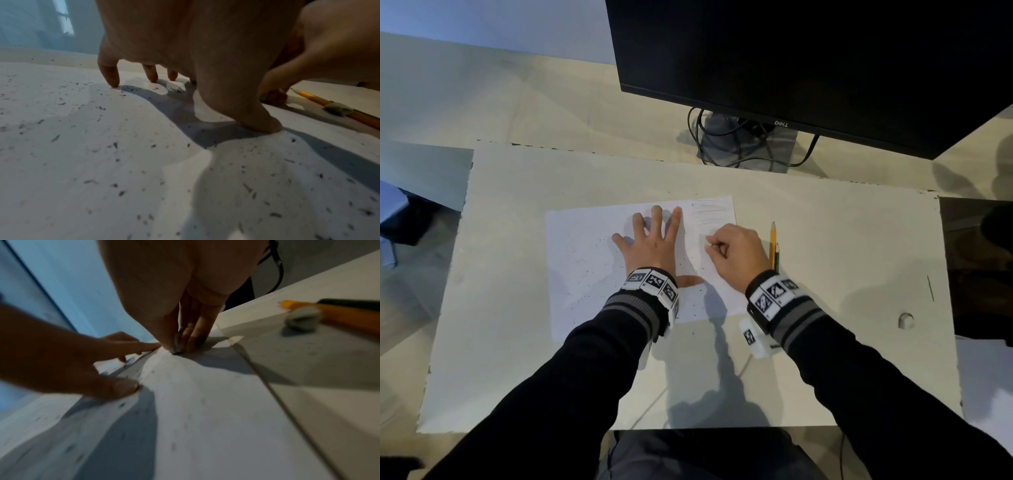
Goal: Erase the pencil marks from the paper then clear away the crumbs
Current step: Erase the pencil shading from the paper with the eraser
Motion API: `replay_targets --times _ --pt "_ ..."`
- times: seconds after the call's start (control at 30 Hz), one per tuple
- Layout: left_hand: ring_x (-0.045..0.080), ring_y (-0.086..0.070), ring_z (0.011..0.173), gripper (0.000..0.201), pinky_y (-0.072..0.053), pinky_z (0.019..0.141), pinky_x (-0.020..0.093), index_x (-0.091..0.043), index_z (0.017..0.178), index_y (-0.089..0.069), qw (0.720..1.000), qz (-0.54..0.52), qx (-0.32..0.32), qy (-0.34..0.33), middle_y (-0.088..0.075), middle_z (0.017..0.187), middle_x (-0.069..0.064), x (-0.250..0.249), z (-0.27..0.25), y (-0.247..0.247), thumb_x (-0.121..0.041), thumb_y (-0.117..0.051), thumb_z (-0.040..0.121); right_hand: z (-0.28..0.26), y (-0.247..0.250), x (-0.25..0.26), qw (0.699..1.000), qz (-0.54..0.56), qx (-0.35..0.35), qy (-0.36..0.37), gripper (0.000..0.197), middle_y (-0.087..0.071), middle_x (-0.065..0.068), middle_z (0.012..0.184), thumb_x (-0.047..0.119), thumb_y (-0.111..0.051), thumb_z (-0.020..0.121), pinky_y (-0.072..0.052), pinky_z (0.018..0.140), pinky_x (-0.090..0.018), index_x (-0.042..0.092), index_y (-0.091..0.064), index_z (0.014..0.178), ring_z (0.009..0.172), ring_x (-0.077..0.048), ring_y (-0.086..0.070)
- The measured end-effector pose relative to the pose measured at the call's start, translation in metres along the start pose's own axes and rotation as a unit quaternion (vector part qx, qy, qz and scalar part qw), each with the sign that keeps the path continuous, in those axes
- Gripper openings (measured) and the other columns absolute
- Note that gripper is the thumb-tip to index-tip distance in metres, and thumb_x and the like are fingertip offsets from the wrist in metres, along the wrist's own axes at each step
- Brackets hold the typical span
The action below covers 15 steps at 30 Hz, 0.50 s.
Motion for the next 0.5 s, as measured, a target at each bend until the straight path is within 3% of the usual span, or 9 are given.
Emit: replay_targets --times 0.27,0.43,0.5 --pt "0.038 -0.010 0.141 0.137 -0.031 0.101 0.065 -0.033 0.152 0.021 1.000 -0.009 -0.002 0.004 0.006 0.157 0.004 -0.001 -0.001 0.000 -0.096 -0.052 0.055 0.052 0.008 0.008 1.000 -0.021 -0.009 0.001 0.010 -0.066 0.001 0.087 0.020 -0.066 0.090 -0.049 0.082 -0.028 0.012 -0.072 0.088 0.080 -0.014 -0.057" --pt "0.037 -0.011 0.140 0.137 -0.032 0.101 0.065 -0.032 0.152 0.021 1.000 -0.001 -0.008 0.001 0.004 0.157 0.005 0.000 0.001 -0.001 -0.097 -0.051 0.055 0.018 0.008 -0.005 0.999 -0.026 0.018 0.017 0.005 -0.062 0.007 0.081 0.016 -0.068 0.088 -0.052 0.079 -0.027 0.013 -0.071 0.085 0.074 -0.009 -0.055" --pt "0.038 -0.011 0.140 0.137 -0.032 0.101 0.065 -0.032 0.152 0.021 1.000 -0.001 -0.008 0.001 0.005 0.157 0.005 0.000 0.000 -0.002 -0.097 -0.050 0.055 0.027 0.006 0.003 0.998 -0.046 0.026 0.033 0.007 -0.061 0.006 0.081 0.016 -0.067 0.088 -0.051 0.080 -0.029 0.011 -0.071 0.084 0.076 -0.013 -0.056"
Point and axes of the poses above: each hand's wrist, its own z-axis towards the middle knuckle, its own y-axis out of the back of the hand, x = y × z, the point moved 6 cm from there along z, towards the middle knuckle
